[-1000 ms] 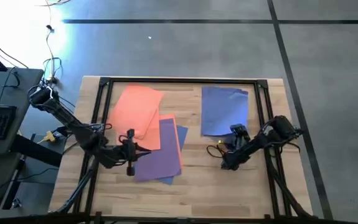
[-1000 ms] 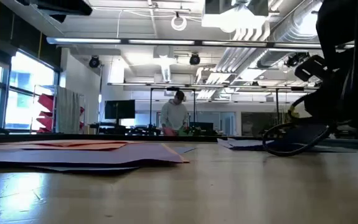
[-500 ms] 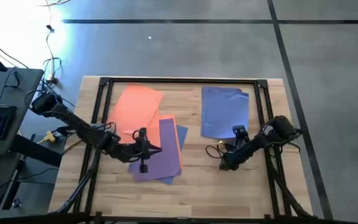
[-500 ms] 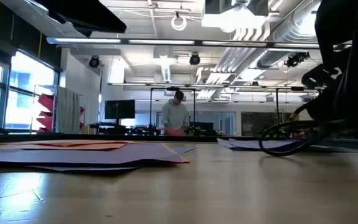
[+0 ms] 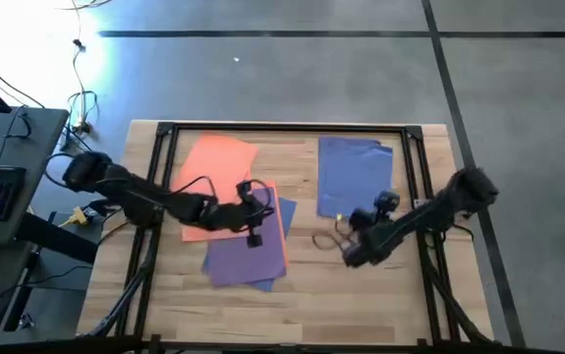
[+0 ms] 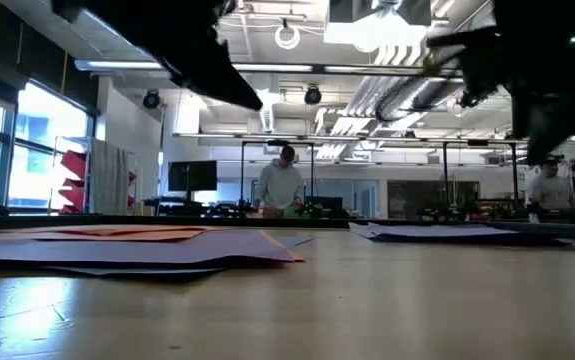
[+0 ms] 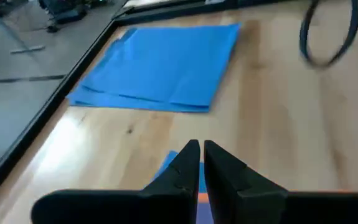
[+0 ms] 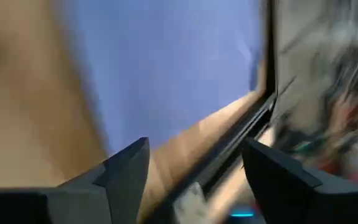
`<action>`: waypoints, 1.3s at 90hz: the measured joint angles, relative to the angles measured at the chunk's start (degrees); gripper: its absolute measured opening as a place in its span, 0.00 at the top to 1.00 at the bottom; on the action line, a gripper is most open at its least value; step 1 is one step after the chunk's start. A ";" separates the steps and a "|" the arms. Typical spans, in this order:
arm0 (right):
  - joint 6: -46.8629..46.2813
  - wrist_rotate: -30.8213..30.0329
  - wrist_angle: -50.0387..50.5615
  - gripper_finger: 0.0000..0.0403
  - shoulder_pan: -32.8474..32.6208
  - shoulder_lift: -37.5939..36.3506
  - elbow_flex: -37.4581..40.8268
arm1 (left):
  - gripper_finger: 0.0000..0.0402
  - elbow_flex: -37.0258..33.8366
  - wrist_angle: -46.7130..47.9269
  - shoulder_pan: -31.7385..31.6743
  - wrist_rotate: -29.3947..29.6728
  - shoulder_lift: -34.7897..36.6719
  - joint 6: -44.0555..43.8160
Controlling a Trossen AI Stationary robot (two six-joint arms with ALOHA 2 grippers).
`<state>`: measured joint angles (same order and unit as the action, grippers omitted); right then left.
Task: Organize paper
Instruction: Stack the blue paper on top of the blue paper
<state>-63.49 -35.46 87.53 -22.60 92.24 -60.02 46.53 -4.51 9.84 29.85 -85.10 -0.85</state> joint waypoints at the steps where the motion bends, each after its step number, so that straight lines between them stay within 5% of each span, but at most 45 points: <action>1: -1.48 -0.66 -0.40 0.45 0.71 -0.78 0.50 | 1.00 0.05 -0.06 -0.61 -0.26 -0.41 0.07; 18: -12.14 -5.66 -10.52 0.58 19.10 -11.43 10.38 | 1.00 1.63 -2.15 -11.40 -10.37 -7.02 0.74; 35: 5.74 -2.13 -28.19 0.76 36.86 -12.69 15.55 | 1.00 6.47 -2.21 -18.51 -13.64 -12.50 5.48; 58: 18.67 -3.38 -33.53 0.97 51.35 -11.80 16.29 | 1.00 13.11 1.97 -22.10 -18.94 -17.16 10.32; 81: 23.72 -1.13 -42.60 1.00 56.44 -6.92 16.34 | 1.00 17.17 3.06 -22.75 -20.29 -19.54 14.33; 99: 37.55 -1.98 -57.02 1.00 55.17 -1.46 16.34 | 1.00 20.61 4.97 -23.12 -17.34 -19.10 20.06; 117: 47.40 -1.28 -68.34 1.00 52.15 -0.89 16.36 | 1.00 21.32 11.36 -27.08 -22.06 -19.13 17.78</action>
<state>-16.09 -36.74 19.19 29.55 91.35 -43.66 67.85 6.84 -17.24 7.79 -104.22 16.93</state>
